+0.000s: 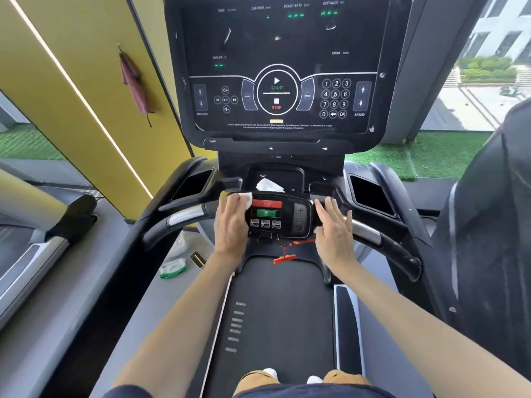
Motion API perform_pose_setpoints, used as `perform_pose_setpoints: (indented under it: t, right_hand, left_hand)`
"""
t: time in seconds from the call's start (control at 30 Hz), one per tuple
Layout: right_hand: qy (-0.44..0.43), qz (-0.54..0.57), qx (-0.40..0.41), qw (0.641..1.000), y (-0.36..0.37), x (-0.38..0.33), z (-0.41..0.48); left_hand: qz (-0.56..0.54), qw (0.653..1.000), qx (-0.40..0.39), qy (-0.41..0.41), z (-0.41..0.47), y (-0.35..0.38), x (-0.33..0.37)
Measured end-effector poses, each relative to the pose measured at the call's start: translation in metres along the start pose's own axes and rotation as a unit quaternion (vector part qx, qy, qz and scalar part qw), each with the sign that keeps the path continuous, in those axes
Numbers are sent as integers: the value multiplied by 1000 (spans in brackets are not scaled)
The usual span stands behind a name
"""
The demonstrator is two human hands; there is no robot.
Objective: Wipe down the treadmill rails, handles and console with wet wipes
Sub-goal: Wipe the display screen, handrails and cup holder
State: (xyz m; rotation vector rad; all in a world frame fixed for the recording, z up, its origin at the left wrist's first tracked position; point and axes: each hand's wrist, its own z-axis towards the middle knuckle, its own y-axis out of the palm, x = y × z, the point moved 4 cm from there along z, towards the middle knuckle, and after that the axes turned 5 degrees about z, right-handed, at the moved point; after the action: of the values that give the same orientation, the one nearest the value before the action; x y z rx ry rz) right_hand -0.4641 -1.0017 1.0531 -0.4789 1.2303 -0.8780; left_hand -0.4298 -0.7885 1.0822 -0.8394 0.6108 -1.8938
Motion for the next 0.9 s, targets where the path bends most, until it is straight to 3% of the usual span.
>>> perform_pose_setpoints:
  t: [0.07,0.27,0.47,0.6,0.73,0.8,0.9]
  right_hand:
    - [1,-3,-8,1000,1,1,-4]
    - [10,-9,-13,1000,-4,1,-6]
    - [28,-2,-19,999,-2,3,-7]
    - [21,-2,-14,1000,-2,3,-7]
    - [-1,-7,0,1000,-3,3,-13]
    - [-15,-17,3,1000,-3,1,-16]
    - [-28,-15,15,999,-1,-3,-19]
  left_hand:
    - [-15,1000,2,-12,1,8,16]
    - [-77,988,-69,117,1,29,87]
    - [-71,970,-103,208,-3,37,95]
    - [-53,942,-108,312,-15,37,90]
    - [-22,889,-146,433,-36,34,76]
    - [-37,894,-148,421,-21,33,80]
    - [-64,931,-126,336,5,31,91]
